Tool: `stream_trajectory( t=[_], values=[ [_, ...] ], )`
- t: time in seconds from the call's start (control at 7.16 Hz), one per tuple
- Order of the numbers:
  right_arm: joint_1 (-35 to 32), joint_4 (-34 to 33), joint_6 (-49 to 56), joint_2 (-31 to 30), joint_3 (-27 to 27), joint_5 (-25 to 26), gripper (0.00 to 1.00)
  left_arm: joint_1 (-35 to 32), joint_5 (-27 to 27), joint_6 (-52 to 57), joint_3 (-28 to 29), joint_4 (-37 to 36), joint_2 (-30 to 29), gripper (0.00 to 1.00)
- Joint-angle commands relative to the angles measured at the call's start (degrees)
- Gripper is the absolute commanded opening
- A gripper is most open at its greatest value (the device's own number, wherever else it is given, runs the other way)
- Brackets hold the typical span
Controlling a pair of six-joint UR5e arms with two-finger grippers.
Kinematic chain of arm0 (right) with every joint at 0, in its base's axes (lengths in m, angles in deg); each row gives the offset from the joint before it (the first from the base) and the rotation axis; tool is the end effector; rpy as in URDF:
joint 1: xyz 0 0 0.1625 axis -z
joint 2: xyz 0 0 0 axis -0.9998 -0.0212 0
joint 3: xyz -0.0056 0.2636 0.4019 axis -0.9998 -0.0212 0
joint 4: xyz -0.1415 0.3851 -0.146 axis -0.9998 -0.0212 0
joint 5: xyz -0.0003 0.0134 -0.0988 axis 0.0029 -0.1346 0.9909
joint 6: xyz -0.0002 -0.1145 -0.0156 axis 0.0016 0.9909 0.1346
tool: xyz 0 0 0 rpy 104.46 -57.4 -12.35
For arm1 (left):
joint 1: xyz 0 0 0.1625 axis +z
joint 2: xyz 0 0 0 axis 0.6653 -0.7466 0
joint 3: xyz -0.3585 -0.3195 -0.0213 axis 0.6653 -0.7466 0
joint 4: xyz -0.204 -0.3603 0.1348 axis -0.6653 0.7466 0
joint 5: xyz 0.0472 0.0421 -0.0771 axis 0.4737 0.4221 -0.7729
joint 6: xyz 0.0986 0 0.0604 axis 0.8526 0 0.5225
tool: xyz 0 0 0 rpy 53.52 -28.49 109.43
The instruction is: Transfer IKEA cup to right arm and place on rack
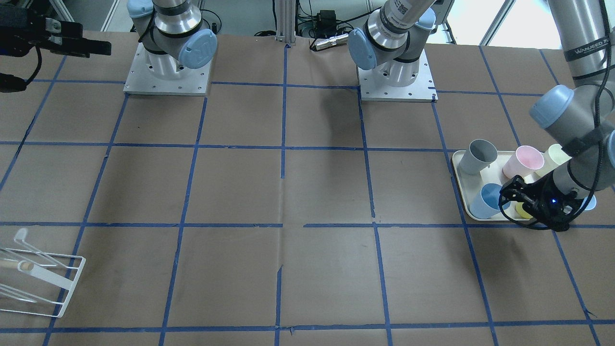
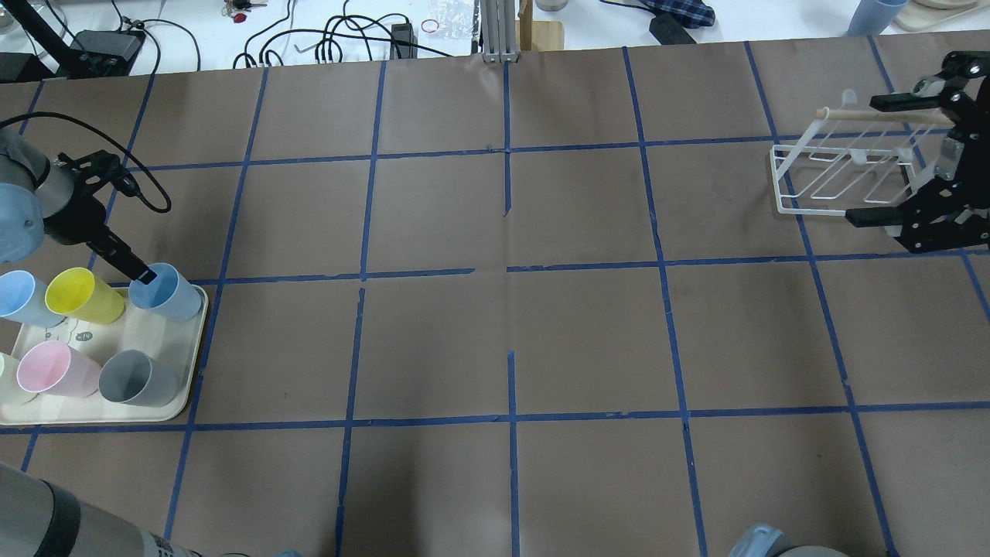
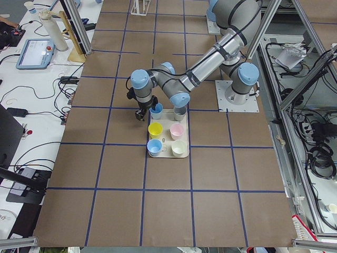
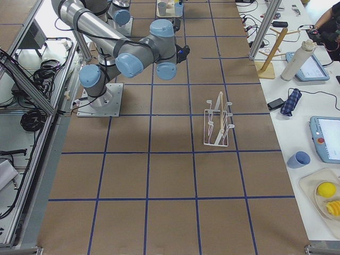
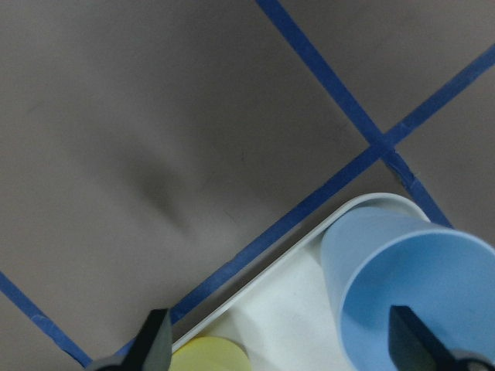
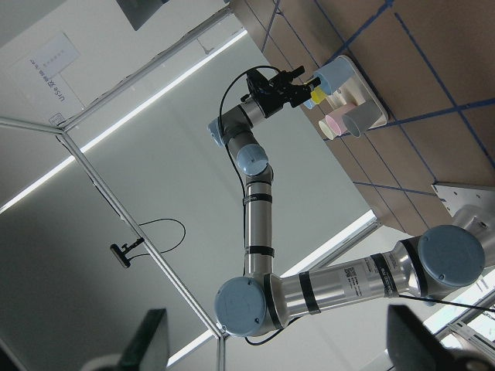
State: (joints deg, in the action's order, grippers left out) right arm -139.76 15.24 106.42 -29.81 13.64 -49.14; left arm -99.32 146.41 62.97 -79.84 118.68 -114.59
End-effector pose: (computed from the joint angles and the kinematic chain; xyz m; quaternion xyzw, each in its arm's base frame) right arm -0.0693 -0.4388 0.5004 0.2230 0.7059 0.2050 0.6403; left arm 0.2204 -0.5927 0.2579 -0.3391 -0.9401 -0.0266 0.0205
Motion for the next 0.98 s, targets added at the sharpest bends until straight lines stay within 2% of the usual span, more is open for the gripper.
stream_trajectory(
  t=[0.0, 0.28, 0.56, 0.84],
  values=[
    [-5.69, -0.24, 0.31, 0.06, -0.11, -0.71, 1.0, -0.22, -0.26, -0.03, -0.06, 0.24, -0.46, 0.0],
    [-13.15, -0.51, 5.4, 0.06, -0.11, -7.18, 1.0, -0.57, -1.13, -0.91, 0.11, 1.11, -0.28, 0.0],
    [-20.27, -0.51, 6.82, 0.06, -0.11, -16.41, 1.0, -0.74, -6.57, -7.46, 3.17, 9.42, 2.78, 0.0],
    [-26.08, -0.6, 8.66, 0.06, -0.11, -24.33, 1.0, -0.75, -13.93, -14.58, 10.89, 26.25, 4.98, 0.0]
  ],
)
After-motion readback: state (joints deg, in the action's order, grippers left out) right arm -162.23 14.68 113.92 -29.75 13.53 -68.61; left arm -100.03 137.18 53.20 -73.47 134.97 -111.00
